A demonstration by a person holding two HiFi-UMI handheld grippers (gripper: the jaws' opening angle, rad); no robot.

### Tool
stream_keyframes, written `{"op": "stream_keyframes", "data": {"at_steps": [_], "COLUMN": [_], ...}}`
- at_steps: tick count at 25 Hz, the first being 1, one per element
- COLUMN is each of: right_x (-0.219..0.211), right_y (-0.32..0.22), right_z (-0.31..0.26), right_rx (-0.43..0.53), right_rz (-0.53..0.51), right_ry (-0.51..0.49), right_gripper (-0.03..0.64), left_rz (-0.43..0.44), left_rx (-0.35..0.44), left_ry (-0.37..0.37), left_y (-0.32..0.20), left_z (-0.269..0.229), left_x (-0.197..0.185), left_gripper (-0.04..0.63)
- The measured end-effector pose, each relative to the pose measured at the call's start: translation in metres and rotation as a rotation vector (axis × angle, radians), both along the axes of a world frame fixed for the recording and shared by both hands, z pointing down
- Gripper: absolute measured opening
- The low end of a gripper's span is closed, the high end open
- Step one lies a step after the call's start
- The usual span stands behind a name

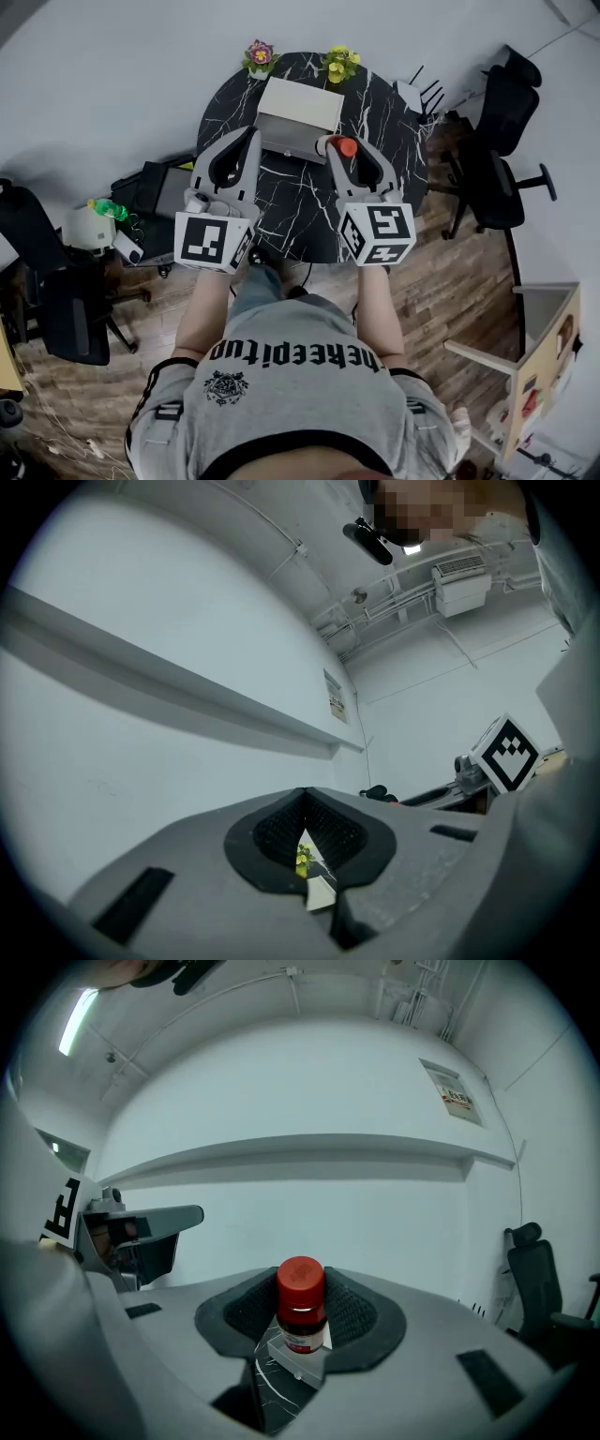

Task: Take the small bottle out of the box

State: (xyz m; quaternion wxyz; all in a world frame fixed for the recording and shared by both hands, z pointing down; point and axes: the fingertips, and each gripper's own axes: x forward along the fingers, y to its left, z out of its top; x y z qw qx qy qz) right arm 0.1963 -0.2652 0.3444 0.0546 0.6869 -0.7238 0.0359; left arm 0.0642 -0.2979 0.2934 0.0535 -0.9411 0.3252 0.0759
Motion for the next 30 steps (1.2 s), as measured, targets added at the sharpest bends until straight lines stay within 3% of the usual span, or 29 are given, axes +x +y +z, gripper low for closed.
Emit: {"op": "stream_keyframes", "data": {"at_steps": [30], "right_x": [0.035], "right_y": [0.142], "right_z": [-0.054], "right_rx": [0.168], "right_rz": [0.088], "right_ry": [-0.004], "right_gripper": [0.146], "left_rz": [0.059], "left_rx": [0.071], "left_ry": [0.003], "left_y": [0.119], "left_z": [-0.023], "left_x": [0.034], "left_gripper": [0.003]}}
